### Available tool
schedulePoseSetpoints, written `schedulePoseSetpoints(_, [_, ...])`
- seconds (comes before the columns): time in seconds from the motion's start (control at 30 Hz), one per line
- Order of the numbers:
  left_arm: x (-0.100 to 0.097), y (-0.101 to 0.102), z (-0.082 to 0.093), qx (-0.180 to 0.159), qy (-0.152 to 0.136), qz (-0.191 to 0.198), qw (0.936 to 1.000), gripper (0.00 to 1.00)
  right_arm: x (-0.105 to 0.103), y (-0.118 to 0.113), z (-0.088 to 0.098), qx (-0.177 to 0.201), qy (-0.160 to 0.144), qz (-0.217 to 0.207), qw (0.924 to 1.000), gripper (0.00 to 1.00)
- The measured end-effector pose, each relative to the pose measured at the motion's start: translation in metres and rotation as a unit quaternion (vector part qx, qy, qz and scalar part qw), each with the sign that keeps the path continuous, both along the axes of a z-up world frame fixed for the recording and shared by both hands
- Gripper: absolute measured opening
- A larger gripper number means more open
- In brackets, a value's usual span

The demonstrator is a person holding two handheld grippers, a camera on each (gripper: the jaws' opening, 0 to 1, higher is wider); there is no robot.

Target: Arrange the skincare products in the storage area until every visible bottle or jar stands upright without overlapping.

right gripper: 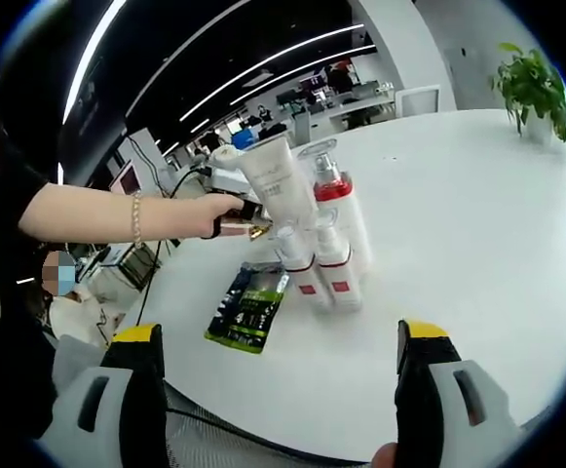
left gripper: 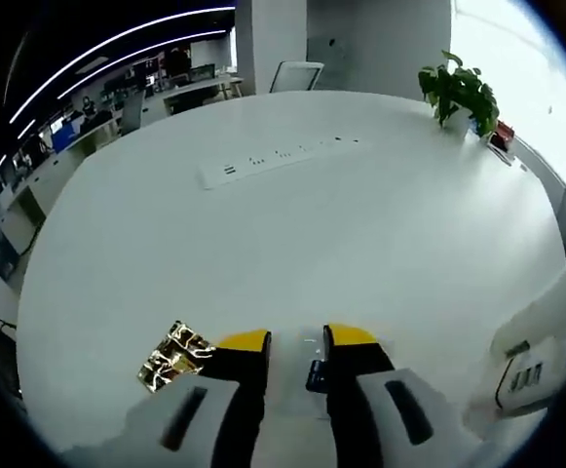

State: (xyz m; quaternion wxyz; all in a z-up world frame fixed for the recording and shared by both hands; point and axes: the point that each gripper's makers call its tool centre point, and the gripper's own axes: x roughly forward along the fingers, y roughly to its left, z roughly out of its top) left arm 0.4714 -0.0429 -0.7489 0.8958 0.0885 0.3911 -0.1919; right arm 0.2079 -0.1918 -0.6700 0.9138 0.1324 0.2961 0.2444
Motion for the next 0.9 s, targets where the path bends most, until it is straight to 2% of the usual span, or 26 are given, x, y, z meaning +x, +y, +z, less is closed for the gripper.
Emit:
schedulePoseSetpoints(0.27, [-0.005,-0.005,-0.004,-0.007,0.014,-0.057,0.9983,0.52,0.000,0.001,0.000,0.002,-0.001,0.001,1.0000,0.99])
schedulePoseSetpoints(0.57, [-0.008,-0.006,-0.006,-0.016,0.019,-0.082,0.9963,0.63,0.000,0.001,0.000,0.003,-0.001,0.002,1.0000,0.99])
schedulePoseSetpoints(0.7, [-0.012,-0.007,-0.007,-0.023,0.019,-0.092,0.9953,0.70,-0.001,0.002,0.000,0.002,0.000,0.003,1.0000,0.99])
schedulePoseSetpoints(0.8, [-0.011,-0.012,-0.006,-0.032,0.011,-0.096,0.9948,0.79,-0.001,0.002,0.000,0.002,0.000,0.003,1.0000,0.99])
schedulePoseSetpoints(0.9, [-0.015,-0.014,-0.007,-0.034,0.017,-0.104,0.9939,0.77,-0.001,0.001,0.000,0.002,0.000,0.003,1.0000,0.99])
